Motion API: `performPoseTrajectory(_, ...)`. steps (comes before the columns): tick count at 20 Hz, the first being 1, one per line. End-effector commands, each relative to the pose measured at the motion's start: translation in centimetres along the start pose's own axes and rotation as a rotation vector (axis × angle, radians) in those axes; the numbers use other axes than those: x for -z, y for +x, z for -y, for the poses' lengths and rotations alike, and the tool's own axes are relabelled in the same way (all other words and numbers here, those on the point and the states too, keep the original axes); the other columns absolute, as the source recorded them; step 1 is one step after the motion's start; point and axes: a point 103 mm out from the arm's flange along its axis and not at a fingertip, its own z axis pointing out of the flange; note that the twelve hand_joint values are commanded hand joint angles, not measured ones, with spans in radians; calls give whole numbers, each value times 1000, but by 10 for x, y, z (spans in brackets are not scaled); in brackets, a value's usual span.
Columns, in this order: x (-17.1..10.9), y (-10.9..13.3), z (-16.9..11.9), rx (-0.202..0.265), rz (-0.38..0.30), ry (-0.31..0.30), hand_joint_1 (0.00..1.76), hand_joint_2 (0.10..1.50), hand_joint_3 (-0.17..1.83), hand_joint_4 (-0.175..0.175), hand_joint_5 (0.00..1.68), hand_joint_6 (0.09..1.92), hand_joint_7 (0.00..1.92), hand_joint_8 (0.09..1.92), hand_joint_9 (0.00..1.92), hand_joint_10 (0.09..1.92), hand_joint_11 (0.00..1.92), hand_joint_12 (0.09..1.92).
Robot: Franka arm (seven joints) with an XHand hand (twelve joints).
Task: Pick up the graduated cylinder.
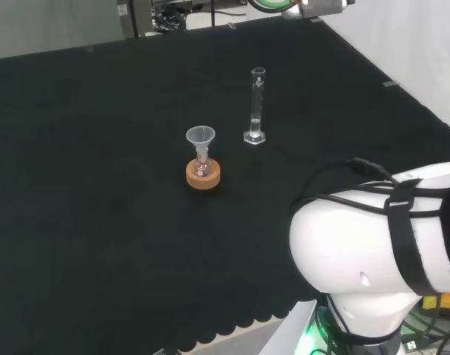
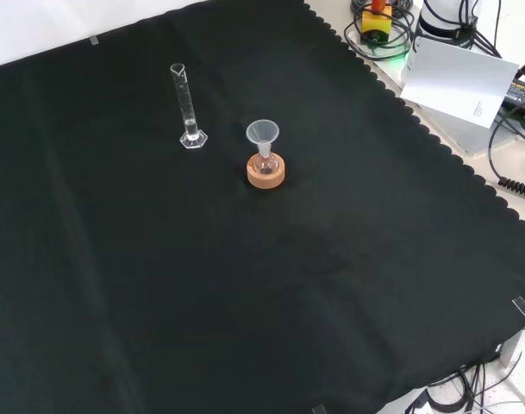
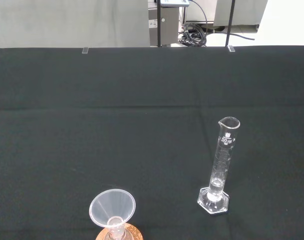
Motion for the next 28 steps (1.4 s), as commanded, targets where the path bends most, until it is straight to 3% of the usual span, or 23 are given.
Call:
performPoseTrajectory(1, 0, 1, 1, 0, 12, -16, 180, 1092, 553, -5, 138, 206, 0, 444, 138, 663, 117, 1322)
performPoseTrajectory(4, 0, 0, 1, 0, 15, -18, 147, 1178, 404, -5, 184, 87, 0, 418, 126, 673, 86, 1371)
performPoseTrajectory(14, -1, -7, -7, -4, 8, -21, 150, 1204, 348, -6, 203, 87, 0, 415, 130, 676, 82, 1377)
performPoseTrajectory(17, -24, -11, -33, -8, -1, 10, 158, 1210, 333, -9, 212, 87, 0, 422, 138, 678, 83, 1377)
performPoseTrajectory(22, -73, -48, -92, -24, -49, 2, 174, 1212, 320, -11, 218, 87, 0, 441, 148, 680, 85, 1378)
performPoseTrajectory(28, -113, -71, -130, -38, -55, 1, 205, 1210, 305, -16, 229, 87, 10, 469, 167, 683, 88, 1378)
